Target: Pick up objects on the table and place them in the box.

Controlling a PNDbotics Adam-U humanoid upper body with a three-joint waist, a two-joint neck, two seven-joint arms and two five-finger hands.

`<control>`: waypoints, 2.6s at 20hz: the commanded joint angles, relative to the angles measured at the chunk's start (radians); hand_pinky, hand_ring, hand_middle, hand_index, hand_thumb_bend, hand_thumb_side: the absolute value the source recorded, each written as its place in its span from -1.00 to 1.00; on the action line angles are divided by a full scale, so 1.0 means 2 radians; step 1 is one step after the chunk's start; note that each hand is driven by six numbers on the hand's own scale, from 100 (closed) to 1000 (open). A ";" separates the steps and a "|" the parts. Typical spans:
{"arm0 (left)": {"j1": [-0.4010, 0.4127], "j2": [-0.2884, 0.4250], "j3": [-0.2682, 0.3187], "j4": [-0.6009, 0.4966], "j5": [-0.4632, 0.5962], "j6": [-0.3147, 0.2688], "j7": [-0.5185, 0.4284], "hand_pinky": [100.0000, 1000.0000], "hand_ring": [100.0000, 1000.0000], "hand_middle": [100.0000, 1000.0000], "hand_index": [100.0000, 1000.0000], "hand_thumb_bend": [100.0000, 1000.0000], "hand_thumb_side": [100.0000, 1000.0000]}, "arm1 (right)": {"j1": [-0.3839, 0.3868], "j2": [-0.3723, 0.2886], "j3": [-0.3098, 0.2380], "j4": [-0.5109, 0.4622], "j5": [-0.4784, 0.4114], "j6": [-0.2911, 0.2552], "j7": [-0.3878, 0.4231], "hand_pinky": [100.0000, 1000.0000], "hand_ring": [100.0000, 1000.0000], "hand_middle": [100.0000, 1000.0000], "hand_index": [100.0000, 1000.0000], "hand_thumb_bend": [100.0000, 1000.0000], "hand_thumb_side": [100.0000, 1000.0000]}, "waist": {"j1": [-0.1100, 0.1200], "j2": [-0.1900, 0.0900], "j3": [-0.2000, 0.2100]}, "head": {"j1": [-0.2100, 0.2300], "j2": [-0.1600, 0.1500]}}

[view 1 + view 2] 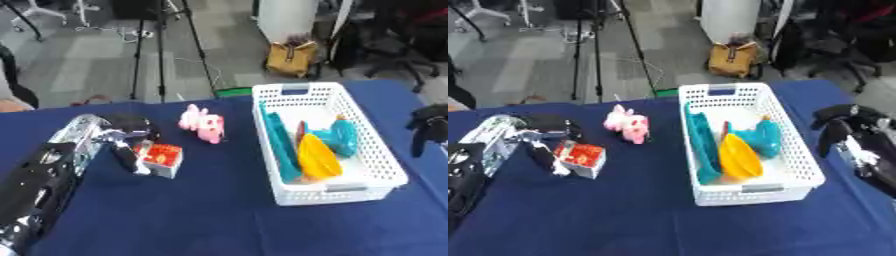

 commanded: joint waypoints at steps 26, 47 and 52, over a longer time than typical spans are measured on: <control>-0.050 0.000 -0.025 -0.126 0.118 0.031 -0.020 0.51 -0.14 -0.35 0.53 -0.76 -1.00 | -0.006 -0.006 -0.001 -0.006 -0.006 -0.003 0.003 -0.48 -0.32 0.02 0.39 -1.00 -0.05 | -0.006 -0.016 -0.002 | 0.000 -0.005; -0.070 -0.111 -0.043 -0.177 0.110 0.119 0.150 0.12 -0.08 -0.24 0.51 -0.59 -1.00 | -0.025 0.004 0.014 -0.017 -0.014 0.008 0.021 -0.48 -0.32 0.02 0.39 -1.00 -0.05 | 0.021 -0.012 -0.080 | 0.017 -0.026; -0.063 -0.112 -0.060 -0.167 0.067 0.100 0.195 0.25 -0.03 -0.19 0.51 -0.32 -1.00 | -0.025 0.004 0.013 -0.019 -0.014 0.009 0.021 -0.48 -0.32 0.02 0.40 -1.00 -0.05 | 0.024 -0.009 -0.083 | 0.014 -0.027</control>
